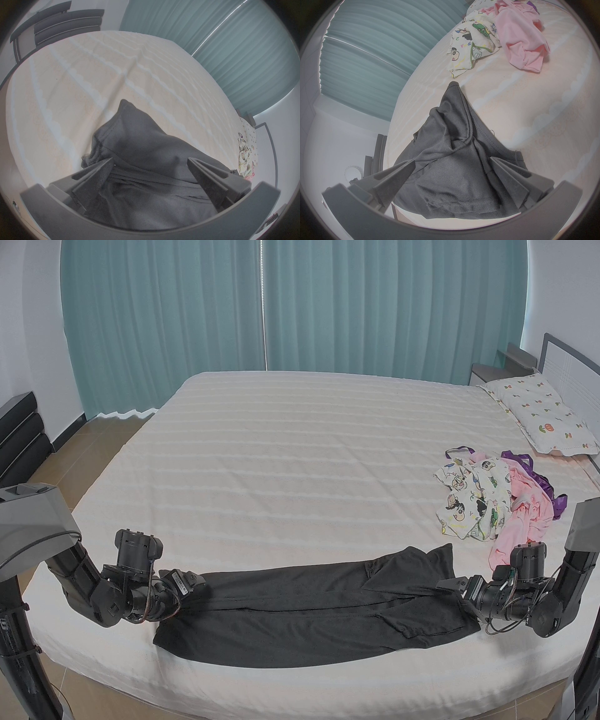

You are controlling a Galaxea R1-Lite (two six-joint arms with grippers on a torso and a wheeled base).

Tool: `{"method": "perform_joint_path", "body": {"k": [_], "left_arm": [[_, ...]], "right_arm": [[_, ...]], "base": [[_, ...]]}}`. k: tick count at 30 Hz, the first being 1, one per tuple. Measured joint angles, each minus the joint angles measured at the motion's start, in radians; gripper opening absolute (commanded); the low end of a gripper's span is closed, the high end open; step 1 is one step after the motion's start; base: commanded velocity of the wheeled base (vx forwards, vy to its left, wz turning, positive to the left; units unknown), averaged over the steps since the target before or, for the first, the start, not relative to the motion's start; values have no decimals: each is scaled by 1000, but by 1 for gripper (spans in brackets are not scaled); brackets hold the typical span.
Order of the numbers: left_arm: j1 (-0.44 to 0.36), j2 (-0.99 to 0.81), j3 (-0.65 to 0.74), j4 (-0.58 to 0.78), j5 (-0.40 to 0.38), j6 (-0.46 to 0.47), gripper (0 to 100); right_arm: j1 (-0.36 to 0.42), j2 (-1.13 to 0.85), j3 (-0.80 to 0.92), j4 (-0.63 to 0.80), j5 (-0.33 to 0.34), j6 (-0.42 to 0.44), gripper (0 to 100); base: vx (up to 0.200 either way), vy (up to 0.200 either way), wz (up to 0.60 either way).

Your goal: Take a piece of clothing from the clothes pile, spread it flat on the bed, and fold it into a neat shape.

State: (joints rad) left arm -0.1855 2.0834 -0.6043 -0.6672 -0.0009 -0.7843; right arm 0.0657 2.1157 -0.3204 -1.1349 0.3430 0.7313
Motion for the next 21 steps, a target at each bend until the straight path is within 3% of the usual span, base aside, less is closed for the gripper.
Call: {"method": "perform_joint_path", "body": {"k": [14,21], "left_arm": [[52,-82,-18,-4,-15,-11,100],[101,-113,-39,0,-135,-88,100]], "right_arm": [[-10,0,-46,2,-9,16,100],[-3,21,-113,10,-14,23,100]], "base": [[0,0,0],[0,0,0]]}}
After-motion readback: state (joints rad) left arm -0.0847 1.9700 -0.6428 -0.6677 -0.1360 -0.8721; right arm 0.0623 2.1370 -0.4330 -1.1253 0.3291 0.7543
